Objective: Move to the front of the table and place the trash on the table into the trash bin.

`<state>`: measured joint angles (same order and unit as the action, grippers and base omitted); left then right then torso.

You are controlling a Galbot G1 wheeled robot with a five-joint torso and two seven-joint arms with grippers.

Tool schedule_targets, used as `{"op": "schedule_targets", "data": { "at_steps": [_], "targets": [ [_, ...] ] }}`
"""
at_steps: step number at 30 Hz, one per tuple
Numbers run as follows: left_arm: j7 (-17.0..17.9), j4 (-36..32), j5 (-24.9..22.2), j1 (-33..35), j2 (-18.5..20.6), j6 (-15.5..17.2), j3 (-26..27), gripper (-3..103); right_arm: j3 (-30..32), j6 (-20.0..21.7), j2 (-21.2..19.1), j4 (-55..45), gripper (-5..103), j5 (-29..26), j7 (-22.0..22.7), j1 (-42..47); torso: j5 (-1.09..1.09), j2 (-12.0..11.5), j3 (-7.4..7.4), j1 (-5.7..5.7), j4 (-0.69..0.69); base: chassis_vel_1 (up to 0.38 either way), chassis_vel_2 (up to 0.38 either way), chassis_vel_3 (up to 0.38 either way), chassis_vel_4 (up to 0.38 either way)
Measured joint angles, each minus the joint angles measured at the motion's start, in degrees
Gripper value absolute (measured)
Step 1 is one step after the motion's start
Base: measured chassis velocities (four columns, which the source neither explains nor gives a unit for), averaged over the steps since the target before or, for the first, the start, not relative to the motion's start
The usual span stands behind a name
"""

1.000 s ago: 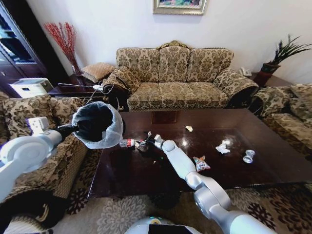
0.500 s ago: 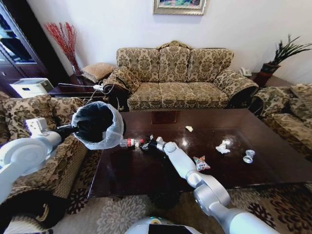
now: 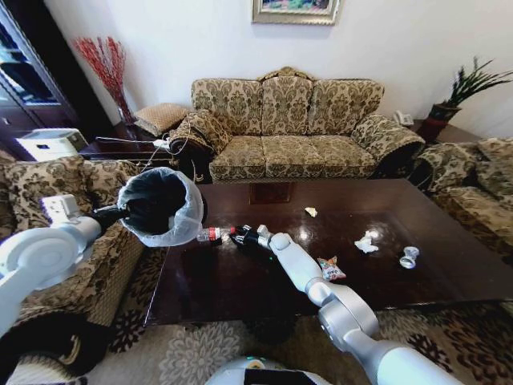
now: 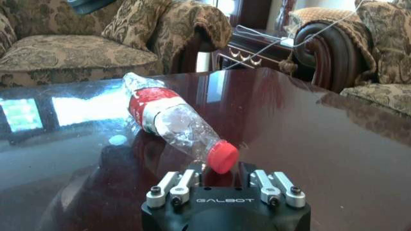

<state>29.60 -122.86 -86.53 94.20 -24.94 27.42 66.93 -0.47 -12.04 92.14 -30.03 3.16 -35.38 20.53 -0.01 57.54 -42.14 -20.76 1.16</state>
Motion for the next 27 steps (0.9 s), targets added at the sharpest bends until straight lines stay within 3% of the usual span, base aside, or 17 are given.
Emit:
{"op": "schedule_targets", "data": {
  "at_steps": [3,6,7,13,17,19,21,24,26,27],
  "targets": [
    [-0.1,0.1,0.0,-0.2,-0.2,0.0,-0.3,0,-0.8,-0.2,0.0,-0.9,19,0.0,-0.1,0.6,0.01,0.0,0.00,0.00,0.00,0.000,0.000,0.000,0.000],
    [-0.2,0.4,0.1,-0.4,-0.2,-0.1,-0.5,0,-1.3,-0.3,0.0,-1.8,14,-0.3,-0.4,1.2,0.01,0.0,0.00,0.00,0.00,0.000,0.000,0.000,0.000],
    [-0.2,0.6,0.1,-0.5,-0.1,-0.1,-0.5,0,-1.7,-0.3,0.0,-2.7,3,-0.6,-0.7,1.7,0.01,0.0,-0.01,0.00,0.00,0.000,0.000,0.000,0.000],
    [-0.5,1.0,0.1,-0.8,0.4,-0.2,-0.6,0,-3.1,-0.2,0.0,-7.8,0,-2.6,-1.3,4.0,0.01,0.0,0.00,0.00,0.00,0.000,0.000,0.000,0.000],
    [-0.6,1.0,0.2,-1.0,0.4,-0.3,-1.0,0,-3.5,0.2,0.0,-13.1,0,-4.0,-1.6,6.1,0.00,0.0,0.00,0.00,0.00,0.000,0.000,0.000,0.000],
    [-0.8,1.1,0.2,-1.2,0.5,-0.3,-1.3,0,-4.9,1.7,0.0,-19.3,-1,-7.2,-1.6,8.0,0.00,0.0,-0.01,-0.01,0.00,0.000,0.000,0.000,0.000],
    [-1.1,1.5,0.5,-1.7,0.5,-0.5,-1.9,0,-6.0,2.4,-0.6,-23.4,9,-9.5,-2.2,8.5,0.01,0.0,0.00,0.00,0.02,0.000,0.000,0.000,0.000],
    [-1.1,1.7,1.0,-1.9,0.4,-0.8,-2.6,0,-6.1,2.4,-0.8,-24.0,15,-9.7,-2.3,8.4,-0.01,0.0,0.00,0.01,0.01,0.000,0.000,0.000,0.000],
    [-1.2,1.4,1.2,-1.8,0.2,-0.9,-2.7,0,-6.0,2.1,-0.3,-24.1,27,-9.9,-0.2,8.3,-0.01,0.0,0.00,0.00,0.00,0.000,0.000,0.000,0.000],
    [-1.2,1.4,1.2,-1.8,0.2,-0.9,-2.7,0,-6.0,2.1,-0.3,-24.1,27,-9.9,-0.2,8.3,-0.01,0.0,0.00,0.00,0.00,0.000,0.000,0.000,0.000]
  ]
}}
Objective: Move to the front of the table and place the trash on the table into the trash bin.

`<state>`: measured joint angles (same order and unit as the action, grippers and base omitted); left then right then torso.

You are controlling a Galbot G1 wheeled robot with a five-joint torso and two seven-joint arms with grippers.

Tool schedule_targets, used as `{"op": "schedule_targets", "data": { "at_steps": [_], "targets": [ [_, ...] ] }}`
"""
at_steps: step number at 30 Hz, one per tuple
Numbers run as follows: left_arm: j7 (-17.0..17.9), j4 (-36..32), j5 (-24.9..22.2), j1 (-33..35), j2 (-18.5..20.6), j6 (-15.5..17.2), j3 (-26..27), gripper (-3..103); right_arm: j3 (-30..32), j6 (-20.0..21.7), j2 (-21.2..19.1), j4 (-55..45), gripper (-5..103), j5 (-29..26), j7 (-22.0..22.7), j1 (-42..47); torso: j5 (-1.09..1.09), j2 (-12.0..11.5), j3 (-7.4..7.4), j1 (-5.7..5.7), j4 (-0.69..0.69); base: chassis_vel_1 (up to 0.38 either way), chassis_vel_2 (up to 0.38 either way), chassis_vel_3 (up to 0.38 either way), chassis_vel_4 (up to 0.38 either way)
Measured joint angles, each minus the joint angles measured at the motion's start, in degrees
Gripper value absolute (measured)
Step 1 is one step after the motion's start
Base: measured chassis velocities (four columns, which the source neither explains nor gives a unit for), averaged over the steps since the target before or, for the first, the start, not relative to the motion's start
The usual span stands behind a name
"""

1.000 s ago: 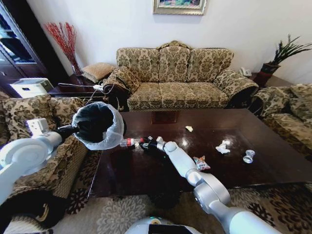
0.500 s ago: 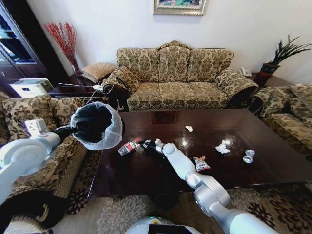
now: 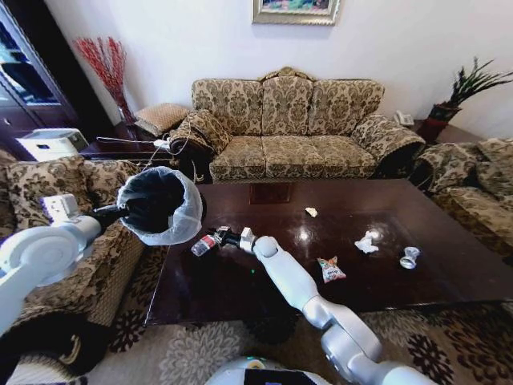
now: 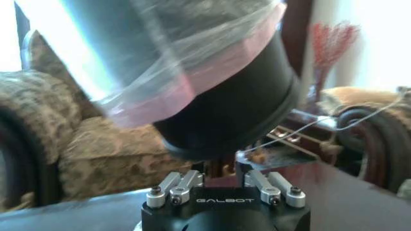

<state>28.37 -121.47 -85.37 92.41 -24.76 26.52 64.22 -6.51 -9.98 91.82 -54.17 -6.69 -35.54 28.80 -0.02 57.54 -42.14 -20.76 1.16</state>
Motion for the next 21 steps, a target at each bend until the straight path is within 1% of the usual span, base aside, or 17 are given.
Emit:
{"op": "schedule_targets", "data": {
  "at_steps": [2,3,4,6,8,12,13,14,15,16,17,19,21],
  "targets": [
    [-0.2,-0.2,0.0,0.2,0.0,0.0,0.5,0,-0.6,-0.1,0.2,-1.0,37,-1.7,3.5,0.7,0.01,0.0,0.00,-0.01,0.00,0.000,0.000,0.000,0.000],
    [-0.2,-0.2,0.0,0.2,0.0,0.0,0.5,0,-0.6,-0.1,0.2,-1.0,37,-1.7,3.5,0.7,0.01,0.0,0.00,-0.01,0.00,0.000,0.000,0.000,0.000],
    [-0.3,-0.1,0.0,0.2,0.0,0.0,0.6,0,-0.7,0.4,0.3,-1.7,43,-2.9,4.6,1.2,0.03,0.0,0.00,0.00,0.00,0.000,0.000,0.000,0.000],
    [-0.4,0.1,0.0,0.1,0.0,0.0,0.6,0,-0.7,3.6,0.2,-4.3,54,-3.3,5.9,2.2,0.02,0.0,0.00,0.00,0.00,0.000,0.000,0.000,0.000],
    [-0.4,0.2,0.0,0.0,0.0,0.0,0.5,0,-0.7,4.1,0.1,-4.8,54,-3.3,6.0,2.4,0.02,0.0,0.01,0.01,0.01,0.000,0.000,0.000,0.000],
    [-0.7,0.5,0.1,-0.2,0.2,-0.1,0.3,0,-1.1,4.4,-0.7,-5.9,76,-3.3,4.9,3.2,0.02,0.0,0.00,0.01,0.00,0.000,0.000,0.000,0.000],
    [-0.7,0.5,0.1,-0.2,0.2,-0.1,0.3,0,-1.1,4.4,-0.7,-5.9,76,-3.3,4.9,3.2,0.02,0.0,0.00,0.01,0.00,0.000,0.000,0.000,0.000],
    [-0.9,0.8,0.2,-0.2,0.4,-0.1,0.3,0,-1.3,4.2,-0.9,-5.9,82,-3.3,4.4,3.3,0.02,0.0,0.00,0.00,0.00,0.000,0.000,0.000,0.000],
    [-1.1,1.3,0.4,-0.3,0.5,-0.3,0.3,0,-1.7,3.9,-1.1,-5.8,82,-3.2,4.4,3.3,0.02,0.0,0.00,0.01,0.00,0.000,0.000,0.000,0.000],
    [-1.3,1.6,0.6,-0.3,0.5,-0.4,0.3,0,-2.1,3.6,-1.2,-5.4,87,-2.6,5.0,3.4,0.02,0.0,0.00,0.01,0.00,0.000,0.000,0.000,0.000],
    [-1.3,1.6,0.6,-0.3,0.5,-0.4,0.3,0,-2.1,3.6,-1.2,-5.4,87,-2.6,5.0,3.4,0.02,0.0,0.00,0.01,0.00,0.000,0.000,0.000,0.000],
    [-1.8,2.3,1.1,-0.3,0.3,-0.5,0.2,0,-2.7,3.4,-1.0,-4.8,97,-1.3,6.7,3.5,0.02,0.0,0.01,0.02,0.00,-0.059,0.034,0.056,-0.056],
    [-2.0,2.6,1.4,-0.3,0.2,-0.6,0.2,0,-3.0,3.3,-0.8,-4.5,99,-0.9,7.0,3.5,0.02,0.0,0.01,0.02,0.01,-0.073,0.090,0.101,-0.072]
  ]
}}
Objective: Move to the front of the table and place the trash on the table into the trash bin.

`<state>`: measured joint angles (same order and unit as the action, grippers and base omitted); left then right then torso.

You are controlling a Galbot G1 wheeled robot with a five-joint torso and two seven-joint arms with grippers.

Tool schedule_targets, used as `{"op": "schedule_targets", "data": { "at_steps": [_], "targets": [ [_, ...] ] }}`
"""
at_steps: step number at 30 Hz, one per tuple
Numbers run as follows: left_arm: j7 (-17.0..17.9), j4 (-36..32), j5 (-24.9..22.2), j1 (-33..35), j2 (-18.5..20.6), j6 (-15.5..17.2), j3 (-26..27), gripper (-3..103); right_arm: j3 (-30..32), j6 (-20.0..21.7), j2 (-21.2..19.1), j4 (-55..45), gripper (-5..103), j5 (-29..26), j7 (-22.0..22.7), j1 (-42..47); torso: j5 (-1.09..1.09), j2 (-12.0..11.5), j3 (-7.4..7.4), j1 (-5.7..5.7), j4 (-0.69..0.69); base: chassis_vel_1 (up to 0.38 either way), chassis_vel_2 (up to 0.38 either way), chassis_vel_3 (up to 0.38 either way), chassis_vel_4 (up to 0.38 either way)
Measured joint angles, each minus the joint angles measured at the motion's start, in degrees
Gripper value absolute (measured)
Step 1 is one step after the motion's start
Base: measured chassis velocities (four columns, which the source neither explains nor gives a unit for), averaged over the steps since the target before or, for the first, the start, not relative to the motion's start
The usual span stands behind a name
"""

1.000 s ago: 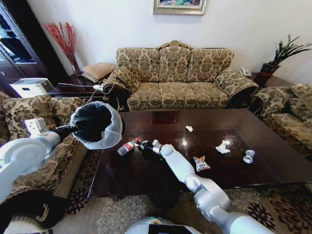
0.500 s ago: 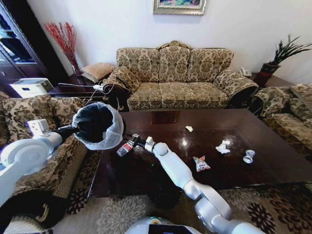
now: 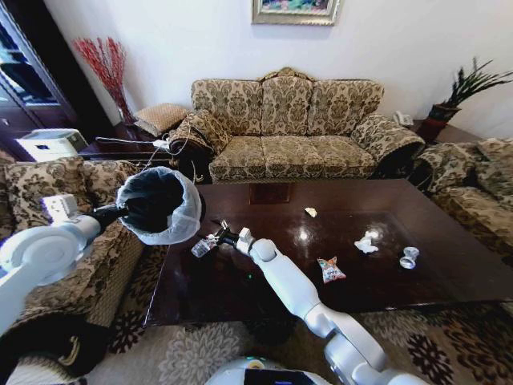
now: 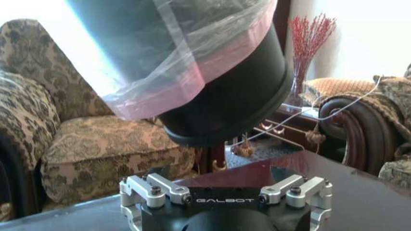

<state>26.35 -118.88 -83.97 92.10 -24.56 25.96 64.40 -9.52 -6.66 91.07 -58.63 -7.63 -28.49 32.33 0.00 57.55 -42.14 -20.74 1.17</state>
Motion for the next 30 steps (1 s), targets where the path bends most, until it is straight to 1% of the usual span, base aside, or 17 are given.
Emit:
{"op": "schedule_targets", "data": {
  "at_steps": [3,4,5,6,7,8,9,11,12,15,16,19,20,25,28,30],
  "targets": [
    [-0.3,0.3,0.4,0.0,-0.4,-0.1,-0.2,0,-0.8,-1.0,0.6,1.3,100,0.4,-0.1,-0.2,0.00,0.0,0.00,0.01,0.01,-0.127,0.118,0.133,-0.142],
    [-0.5,0.4,0.6,0.1,-0.6,-0.2,-0.2,0,-1.1,-2.3,1.0,2.9,100,0.3,-0.4,-0.9,0.00,0.0,0.00,0.00,0.01,-0.131,0.154,0.154,-0.153],
    [-0.6,0.5,0.7,0.1,-0.7,-0.2,-0.2,0,-1.0,-2.7,1.0,4.7,100,0.3,-1.8,-1.8,0.00,0.0,0.00,-0.01,0.01,-0.166,0.154,0.138,-0.169],
    [-0.7,0.5,0.8,0.2,-0.8,-0.2,-0.2,0,-0.6,-2.8,1.0,6.5,100,0.3,-4.4,-2.7,0.00,0.0,-0.02,-0.04,0.00,-0.138,0.137,0.138,-0.129],
    [-0.7,0.5,0.8,0.2,-0.8,-0.2,-0.2,0,-0.6,-2.8,1.0,6.5,100,0.3,-4.4,-2.7,0.00,0.0,-0.02,-0.04,0.00,-0.138,0.137,0.138,-0.129],
    [-0.7,0.5,0.9,0.2,-1.0,-0.2,-0.2,0,-0.3,-2.9,1.0,8.5,100,0.8,-7.8,-3.7,-0.01,0.0,-0.03,-0.08,-0.02,-0.138,0.105,0.105,-0.129],
    [-0.8,0.5,0.9,0.2,-1.1,-0.2,-0.2,0,-0.2,-2.9,1.0,9.9,100,1.6,-10.1,-4.6,-0.02,0.0,-0.04,-0.10,-0.03,-0.090,0.105,0.053,-0.076],
    [-0.9,0.4,1.0,0.4,-1.3,-0.2,0.2,0,-0.3,-3.2,1.0,11.9,100,3.4,-14.3,-6.3,-0.02,0.0,-0.04,-0.11,-0.03,-0.079,0.066,0.033,-0.061],
    [-0.9,0.4,1.0,0.4,-1.3,-0.2,0.2,0,-0.3,-3.2,1.0,11.9,100,3.4,-14.3,-6.3,-0.02,0.0,-0.04,-0.11,-0.03,-0.079,0.066,0.014,-0.046],
    [-1.2,0.0,1.0,0.7,-1.7,-0.2,0.8,0,-0.2,-3.5,1.0,15.2,100,3.7,-21.4,-8.8,-0.01,0.0,-0.02,-0.04,-0.01,0.000,0.000,0.000,0.000],
    [-1.2,0.0,1.0,0.7,-1.7,-0.2,0.8,0,-0.2,-3.5,1.0,15.2,100,3.7,-21.4,-8.8,-0.01,0.0,-0.02,-0.04,-0.01,0.000,0.000,0.000,0.000],
    [-1.2,-0.1,1.0,0.9,-1.9,-0.2,1.0,0,-0.2,-3.7,1.1,17.2,100,3.7,-24.6,-9.9,0.01,0.0,0.03,0.07,0.02,0.000,0.000,0.000,0.000],
    [-1.3,-0.1,1.0,0.9,-1.9,-0.2,1.0,0,-0.2,-3.8,1.1,17.9,100,3.8,-25.3,-10.3,0.01,0.0,0.03,0.07,0.03,0.000,0.000,0.000,0.000],
    [-1.3,0.0,1.1,0.8,-2.1,-0.2,0.9,0,0.1,-4.7,1.1,20.7,100,5.2,-25.8,-11.3,0.00,0.0,0.00,-0.01,0.01,0.000,0.000,0.000,0.000],
    [-1.5,0.0,1.3,0.6,-2.5,-0.3,0.3,0,0.3,-5.6,1.1,21.8,100,6.6,-24.4,-11.5,0.01,0.0,-0.02,-0.05,-0.01,0.000,0.000,0.000,0.000],
    [-1.5,0.0,1.6,0.5,-2.7,-0.4,-0.2,0,0.5,-6.9,1.1,22.0,100,7.7,-21.9,-11.3,0.00,0.0,-0.02,-0.05,-0.02,0.000,0.000,0.000,0.000]
  ]
}}
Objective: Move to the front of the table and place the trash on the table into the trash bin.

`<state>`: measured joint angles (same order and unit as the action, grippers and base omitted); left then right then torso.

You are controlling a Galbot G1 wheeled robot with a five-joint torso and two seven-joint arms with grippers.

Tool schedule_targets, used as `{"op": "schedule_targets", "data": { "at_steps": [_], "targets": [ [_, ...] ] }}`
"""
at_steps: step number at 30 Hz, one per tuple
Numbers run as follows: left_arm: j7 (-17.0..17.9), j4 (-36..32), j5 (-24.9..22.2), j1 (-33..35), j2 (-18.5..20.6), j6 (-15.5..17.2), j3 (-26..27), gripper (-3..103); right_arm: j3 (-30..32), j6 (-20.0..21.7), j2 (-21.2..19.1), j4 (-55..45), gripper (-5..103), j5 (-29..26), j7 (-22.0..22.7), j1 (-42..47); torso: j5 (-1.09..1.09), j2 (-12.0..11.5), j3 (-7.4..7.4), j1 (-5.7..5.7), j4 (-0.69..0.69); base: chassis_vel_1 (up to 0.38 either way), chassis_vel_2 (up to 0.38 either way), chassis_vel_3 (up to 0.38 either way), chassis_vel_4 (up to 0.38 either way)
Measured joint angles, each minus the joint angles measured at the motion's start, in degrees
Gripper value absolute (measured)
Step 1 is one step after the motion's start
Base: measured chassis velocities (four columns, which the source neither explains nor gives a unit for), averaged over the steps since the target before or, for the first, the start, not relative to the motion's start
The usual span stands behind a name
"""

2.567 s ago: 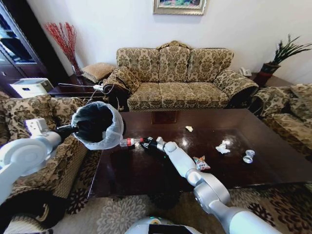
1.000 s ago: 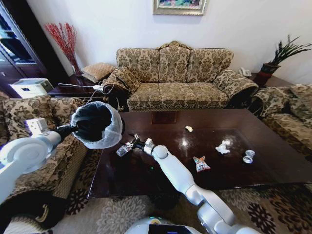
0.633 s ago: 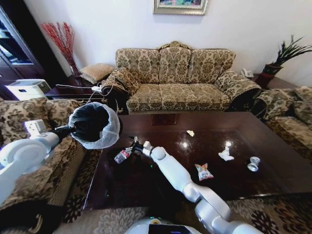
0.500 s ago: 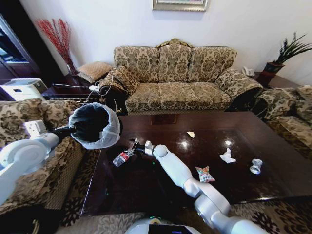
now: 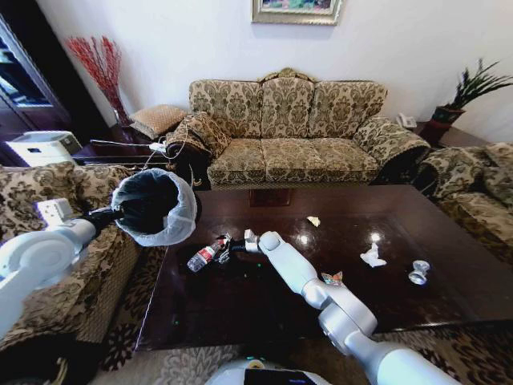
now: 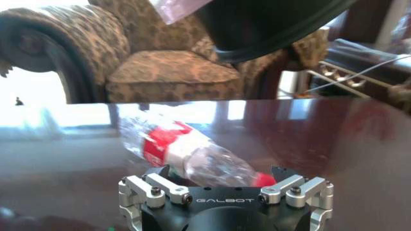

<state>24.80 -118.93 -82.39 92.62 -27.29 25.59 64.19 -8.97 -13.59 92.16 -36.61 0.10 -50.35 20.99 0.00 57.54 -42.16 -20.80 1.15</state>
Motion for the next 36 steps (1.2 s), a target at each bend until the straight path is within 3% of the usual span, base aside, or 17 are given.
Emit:
{"op": "schedule_targets", "data": {
  "at_steps": [15,34,36],
  "targets": [
    [-0.6,0.4,0.2,-0.4,0.3,-0.3,-0.3,0,0.9,-2.4,0.0,-3.9,100,2.7,2.8,2.2,0.00,0.0,0.01,0.03,0.01,0.000,0.000,0.000,0.000],
    [-1.0,-0.1,0.5,0.1,-1.3,-0.5,0.8,0,-2.9,-3.4,0.0,3.7,103,3.5,1.7,-2.1,0.01,0.0,0.01,0.03,0.01,0.000,0.000,0.000,0.000],
    [-1.0,-0.3,0.6,0.4,-1.6,-0.5,1.1,0,-3.5,-3.7,0.0,3.4,96,3.0,2.0,-1.9,0.00,0.0,0.01,0.03,0.00,0.000,0.000,0.000,0.000]
  ]
}}
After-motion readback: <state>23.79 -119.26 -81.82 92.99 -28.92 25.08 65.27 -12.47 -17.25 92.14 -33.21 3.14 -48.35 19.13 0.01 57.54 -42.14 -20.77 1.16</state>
